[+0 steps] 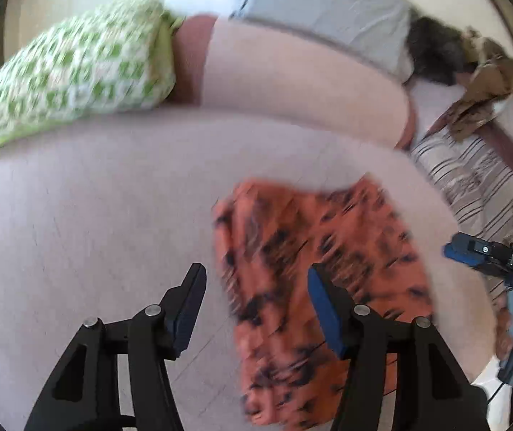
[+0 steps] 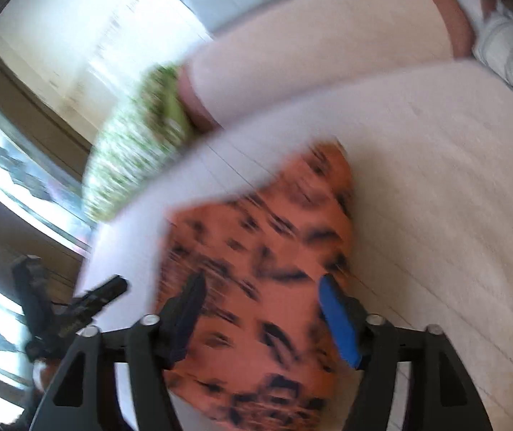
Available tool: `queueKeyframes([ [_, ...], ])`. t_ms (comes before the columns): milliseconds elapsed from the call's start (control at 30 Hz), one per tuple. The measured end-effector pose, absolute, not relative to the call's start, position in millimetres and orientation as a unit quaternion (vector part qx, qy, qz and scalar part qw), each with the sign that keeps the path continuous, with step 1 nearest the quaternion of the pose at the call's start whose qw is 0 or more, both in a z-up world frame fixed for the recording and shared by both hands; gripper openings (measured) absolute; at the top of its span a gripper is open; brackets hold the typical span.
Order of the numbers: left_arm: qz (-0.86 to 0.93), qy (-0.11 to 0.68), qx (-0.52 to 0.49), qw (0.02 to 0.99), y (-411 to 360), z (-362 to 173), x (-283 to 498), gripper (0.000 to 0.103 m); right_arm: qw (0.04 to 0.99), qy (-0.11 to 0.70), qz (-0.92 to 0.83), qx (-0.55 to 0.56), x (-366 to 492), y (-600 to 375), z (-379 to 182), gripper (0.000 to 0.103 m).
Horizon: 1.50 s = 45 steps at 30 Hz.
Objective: Fold small clothes
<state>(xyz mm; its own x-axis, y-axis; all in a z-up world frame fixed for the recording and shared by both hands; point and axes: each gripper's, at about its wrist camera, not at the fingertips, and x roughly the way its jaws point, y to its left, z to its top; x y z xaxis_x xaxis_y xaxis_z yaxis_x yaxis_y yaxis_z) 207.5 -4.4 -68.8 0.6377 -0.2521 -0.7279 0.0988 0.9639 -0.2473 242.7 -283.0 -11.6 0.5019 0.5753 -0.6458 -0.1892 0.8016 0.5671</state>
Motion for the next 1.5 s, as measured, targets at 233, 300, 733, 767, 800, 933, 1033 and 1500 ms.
queueKeyframes([
  [233, -0.1, 0.487, -0.059, 0.866, -41.8, -111.9, 239.1, 0.065, 0.794, 0.491, 0.246, 0.26, 296.7, -255.9, -59.8, 0.084],
  [300, -0.061, 0.529, -0.044, 0.845, -38.6, -142.0, 238.0, 0.066, 0.779, 0.517, 0.217, 0.281, 308.3, -256.7, -85.7, 0.084],
  [733, 0.004, 0.456, -0.048, 0.889, 18.9, -58.8, 165.6, 0.084, 0.859, 0.469, 0.162, 0.129, 192.8, -248.7, -0.2, 0.088],
  [767, 0.006, 0.454, -0.041, 0.89, 19.2, -54.4, 156.6, 0.084, 0.859, 0.476, 0.151, 0.112, 181.3, -245.9, -1.8, 0.088],
  [800, 0.011, 0.448, -0.033, 0.893, 21.9, -48.0, 145.9, 0.084, 0.857, 0.485, 0.141, 0.101, 173.6, -241.1, -4.5, 0.088],
  [933, 0.02, 0.431, -0.02, 0.902, 20.5, -29.6, 118.6, 0.084, 0.859, 0.49, 0.132, 0.07, 134.7, -244.9, -7.1, 0.103],
  [1033, 0.021, 0.421, -0.012, 0.907, 16.3, -19.6, 98.9, 0.085, 0.872, 0.473, 0.119, 0.042, 114.1, -243.1, 5.6, 0.103],
  [1500, 0.012, 0.39, 0.005, 0.921, -8.7, 13.7, 49.1, 0.087, 0.892, 0.438, 0.095, -0.06, 75.7, -223.5, 47.2, 0.103],
])
